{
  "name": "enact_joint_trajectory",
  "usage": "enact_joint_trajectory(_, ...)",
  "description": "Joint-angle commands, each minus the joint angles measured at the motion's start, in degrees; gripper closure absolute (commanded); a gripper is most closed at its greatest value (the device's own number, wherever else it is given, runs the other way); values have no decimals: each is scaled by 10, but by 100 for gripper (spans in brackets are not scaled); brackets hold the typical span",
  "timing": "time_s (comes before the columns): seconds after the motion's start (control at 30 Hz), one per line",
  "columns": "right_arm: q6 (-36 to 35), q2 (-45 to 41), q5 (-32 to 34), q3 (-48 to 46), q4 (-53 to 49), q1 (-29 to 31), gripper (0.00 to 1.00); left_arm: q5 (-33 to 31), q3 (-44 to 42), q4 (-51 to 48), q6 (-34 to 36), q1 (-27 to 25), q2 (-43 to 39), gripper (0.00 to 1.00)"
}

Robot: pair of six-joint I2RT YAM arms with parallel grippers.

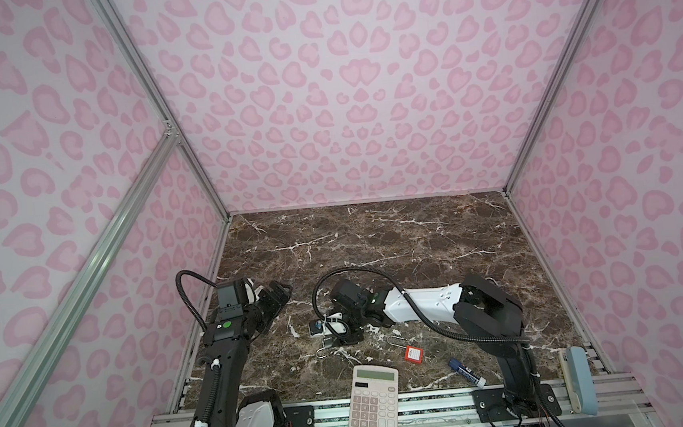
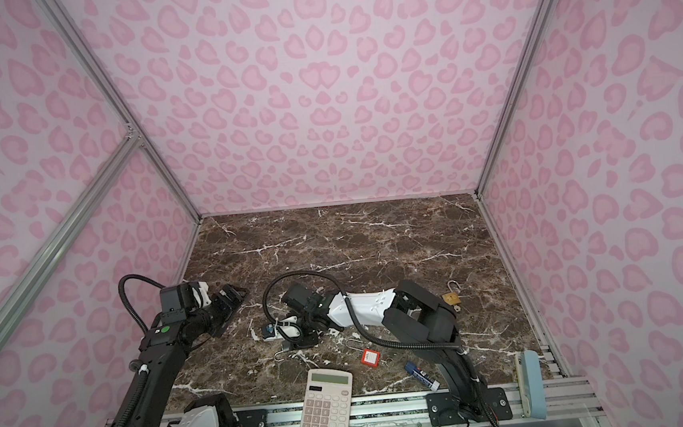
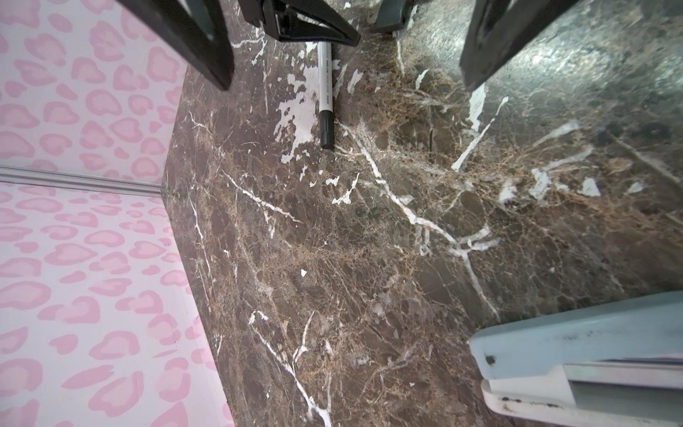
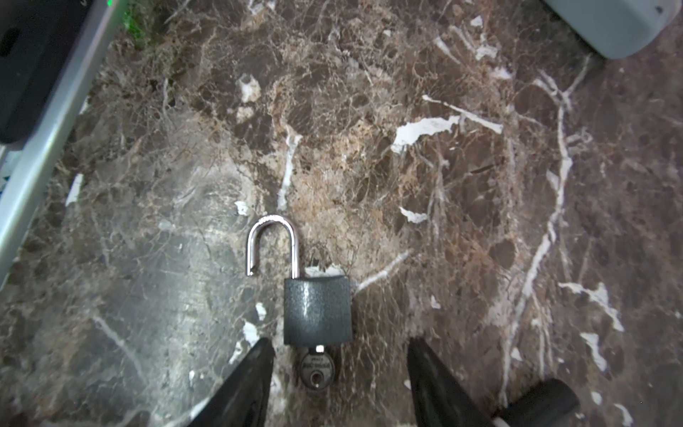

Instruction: Lock with the key

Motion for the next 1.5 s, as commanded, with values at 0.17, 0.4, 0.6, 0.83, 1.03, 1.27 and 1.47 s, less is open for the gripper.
enact_joint_trajectory(0.17, 0, 24, -2, 11, -15, 7, 45, 14, -6, -6, 5, 2, -12, 4)
enact_joint_trajectory(0.4, 2, 34, -3, 23, -24, 7, 48, 18, -4, -7, 9, 2, -12, 6)
enact_joint_trajectory(0.6, 2, 44, -6, 40, -39, 7, 51, 23, -6, -7, 11, 2, -14, 8)
enact_joint_trajectory(0.83, -10, 62, -13, 70, -87, 7, 52, 25, -7, -13, 13, 2, -20, 9)
enact_joint_trajectory(1.03, -17, 76, -14, 97, -110, 7, 58, 25, -3, -24, 22, 2, -22, 9)
enact_joint_trajectory(1.27, -11, 75, -7, 99, -110, 5, 67, 26, 9, -36, 28, 2, -27, 9)
enact_joint_trajectory(1.47, 46, 27, -28, 83, -79, -17, 70, 31, 31, -49, 30, 2, -41, 9)
